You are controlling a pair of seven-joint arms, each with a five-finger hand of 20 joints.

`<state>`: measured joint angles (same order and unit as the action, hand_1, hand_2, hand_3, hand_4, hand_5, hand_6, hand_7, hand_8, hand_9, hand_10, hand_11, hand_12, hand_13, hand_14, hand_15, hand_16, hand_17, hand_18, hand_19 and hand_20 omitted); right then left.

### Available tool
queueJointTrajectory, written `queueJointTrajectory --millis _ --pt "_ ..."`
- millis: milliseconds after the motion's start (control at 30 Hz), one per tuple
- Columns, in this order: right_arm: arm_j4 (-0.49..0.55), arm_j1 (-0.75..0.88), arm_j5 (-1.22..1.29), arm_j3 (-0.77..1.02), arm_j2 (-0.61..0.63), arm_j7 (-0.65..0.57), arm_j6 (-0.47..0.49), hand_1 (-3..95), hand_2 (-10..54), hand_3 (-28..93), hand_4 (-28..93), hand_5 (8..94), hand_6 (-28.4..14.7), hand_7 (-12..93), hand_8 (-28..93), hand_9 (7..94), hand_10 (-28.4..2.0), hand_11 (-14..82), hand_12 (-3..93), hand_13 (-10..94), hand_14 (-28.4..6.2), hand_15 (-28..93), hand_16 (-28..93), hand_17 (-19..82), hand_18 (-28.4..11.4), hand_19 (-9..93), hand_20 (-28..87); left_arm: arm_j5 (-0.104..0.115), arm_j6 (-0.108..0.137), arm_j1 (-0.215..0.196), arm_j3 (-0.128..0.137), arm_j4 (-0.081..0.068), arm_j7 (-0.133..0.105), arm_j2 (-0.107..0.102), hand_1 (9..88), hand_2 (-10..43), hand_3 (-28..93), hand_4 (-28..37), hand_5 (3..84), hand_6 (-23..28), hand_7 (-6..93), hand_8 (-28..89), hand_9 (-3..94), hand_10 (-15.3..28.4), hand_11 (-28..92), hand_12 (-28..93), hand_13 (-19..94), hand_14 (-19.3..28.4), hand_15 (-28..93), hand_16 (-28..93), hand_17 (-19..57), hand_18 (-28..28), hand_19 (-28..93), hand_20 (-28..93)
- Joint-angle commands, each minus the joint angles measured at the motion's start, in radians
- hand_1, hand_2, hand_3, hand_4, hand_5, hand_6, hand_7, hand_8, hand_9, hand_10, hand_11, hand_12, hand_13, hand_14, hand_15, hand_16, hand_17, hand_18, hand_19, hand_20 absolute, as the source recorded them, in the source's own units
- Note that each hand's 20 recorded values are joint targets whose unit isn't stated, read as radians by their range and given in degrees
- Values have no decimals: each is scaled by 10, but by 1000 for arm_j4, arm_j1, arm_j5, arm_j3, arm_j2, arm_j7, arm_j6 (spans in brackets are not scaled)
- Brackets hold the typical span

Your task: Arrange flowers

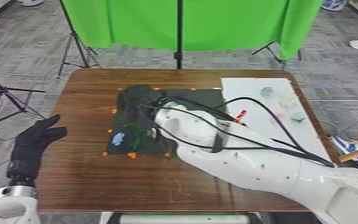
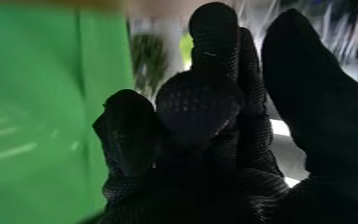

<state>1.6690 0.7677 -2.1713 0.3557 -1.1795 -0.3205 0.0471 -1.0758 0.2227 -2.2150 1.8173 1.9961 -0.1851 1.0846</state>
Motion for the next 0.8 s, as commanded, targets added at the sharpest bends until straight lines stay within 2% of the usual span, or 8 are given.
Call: queueJointTrajectory --millis 33,167,233,333,467,800 --pt "230 129 44 367 316 -102 14 372 -95 693 -169 572 0 167 -82 690 -140 208 254 811 -38 603 358 528 -165 932 519 -7 4 -45 21 17 13 18 163 225 665 -283 475 46 102 -62 508 158 218 119 392 199 242 -13 62 159 190 171" --pt "300 293 76 589 417 -176 145 319 -95 642 -133 546 -27 110 -60 672 -166 126 213 821 -47 535 350 514 -176 932 503 -9 11 -65 34 27 6 32 163 225 665 -283 474 46 101 -61 508 159 219 119 393 199 243 -13 61 159 192 171" --pt "303 363 90 669 454 -202 208 288 -95 630 -117 528 -38 85 -51 653 -183 99 202 816 -56 515 351 504 -185 930 498 -10 13 -75 38 31 6 39 163 225 665 -283 475 46 102 -61 508 159 218 119 393 199 242 -14 62 159 192 171" --pt "275 438 122 736 493 -250 255 250 -95 617 -111 512 -44 66 -47 632 -195 86 193 812 -66 501 350 493 -193 926 495 -11 16 -84 40 35 3 45 163 225 665 -283 475 45 102 -62 508 159 218 119 392 199 242 -13 61 159 192 171" --pt "215 502 129 773 521 -299 272 229 -84 600 -105 510 -43 57 -45 631 -204 87 189 811 -75 494 351 489 -200 924 494 -12 13 -82 39 35 7 46 164 225 664 -283 476 45 102 -62 508 160 218 119 392 199 242 -13 62 160 191 170" --pt "122 576 130 784 523 -320 269 256 -93 617 -107 521 -35 67 -49 669 -191 103 202 816 -77 515 350 493 -202 929 480 -17 6 -91 45 42 12 55 163 224 664 -283 475 46 100 -62 508 159 217 119 392 199 242 -13 61 160 190 170"
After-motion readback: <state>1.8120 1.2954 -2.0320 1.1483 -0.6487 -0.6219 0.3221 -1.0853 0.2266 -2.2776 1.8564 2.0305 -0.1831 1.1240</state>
